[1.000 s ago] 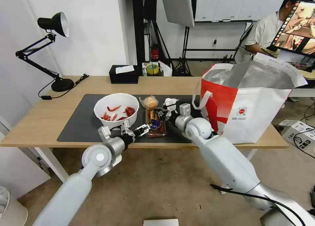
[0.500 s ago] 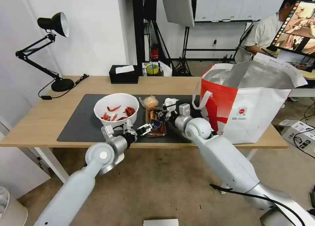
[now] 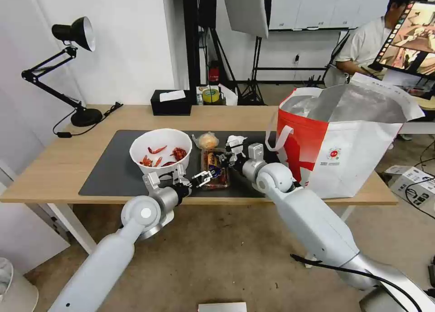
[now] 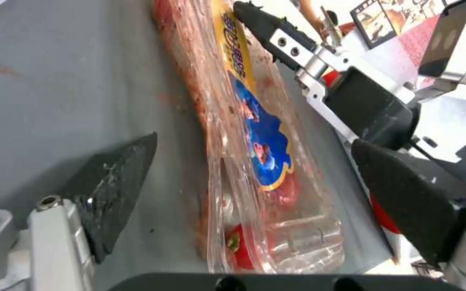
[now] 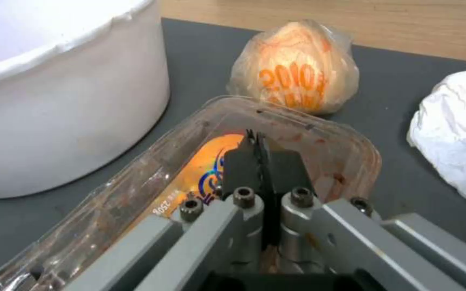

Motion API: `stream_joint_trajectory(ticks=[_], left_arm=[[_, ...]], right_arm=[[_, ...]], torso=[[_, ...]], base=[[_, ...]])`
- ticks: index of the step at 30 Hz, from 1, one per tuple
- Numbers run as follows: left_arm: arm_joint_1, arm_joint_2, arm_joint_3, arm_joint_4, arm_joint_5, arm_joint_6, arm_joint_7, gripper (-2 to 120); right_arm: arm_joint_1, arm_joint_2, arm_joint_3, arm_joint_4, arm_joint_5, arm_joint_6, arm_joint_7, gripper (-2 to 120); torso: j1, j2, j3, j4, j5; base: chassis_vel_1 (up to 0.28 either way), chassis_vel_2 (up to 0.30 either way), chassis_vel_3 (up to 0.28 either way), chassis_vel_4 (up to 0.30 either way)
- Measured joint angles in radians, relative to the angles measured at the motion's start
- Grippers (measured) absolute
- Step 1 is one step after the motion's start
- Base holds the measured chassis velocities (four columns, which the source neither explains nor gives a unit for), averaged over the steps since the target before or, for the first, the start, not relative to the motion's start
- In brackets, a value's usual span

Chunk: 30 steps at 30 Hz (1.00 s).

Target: Pick up the trash from the table and place it into the takeout bag.

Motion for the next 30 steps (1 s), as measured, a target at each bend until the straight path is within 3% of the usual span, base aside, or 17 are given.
stream_joint_trajectory(ticks=[6,13,21,22,24,30], left_arm=[[-0.004,-0.002,0.005,0.005,-0.001,-0.004,-0.002,73],[-0.005,-0.002,0.019,-0.003,-0.007,-0.027,-0.006,42],[0.001,-0.004,0.028,-0.002,-0.004,-0.032,-0.011,22],[0.004,0.001,0.031,-0.004,-0.002,-0.033,-0.012,13],[0.007,0.003,0.030,-0.005,-0.001,-0.035,-0.012,5],[0.010,0.010,0.025,-0.013,-0.001,-0.036,-0.012,0]], right_arm=[[-0.002,0.001,0.001,0.000,0.000,0.000,0.000,0],[-0.003,-0.003,0.003,0.005,0.000,0.001,-0.002,0],[-0.001,0.002,0.003,-0.001,0.000,0.001,-0.002,0],[0.000,0.002,0.003,-0.002,0.000,0.001,-0.003,0],[0.000,0.003,0.002,-0.002,0.000,0.001,-0.003,0],[-0.006,0.003,0.002,0.001,0.000,0.001,-0.003,0]], torso=[[0.000,0.000,0.000,0.0000,0.0000],[0.000,0.000,0.000,0.0000,0.0000],[0.000,0.000,0.000,0.0000,0.0000],[0.000,0.000,0.000,0.0000,0.0000],[0.000,0.000,0.000,0.0000,-0.0001],[0.000,0.000,0.000,0.0000,0.0000]], base=[[0.000,0.000,0.000,0.000],[0.000,0.000,0.000,0.000],[0.000,0.000,0.000,0.000],[0.000,0.000,0.000,0.000],[0.000,0.000,0.000,0.000],[0.000,0.000,0.000,0.000]])
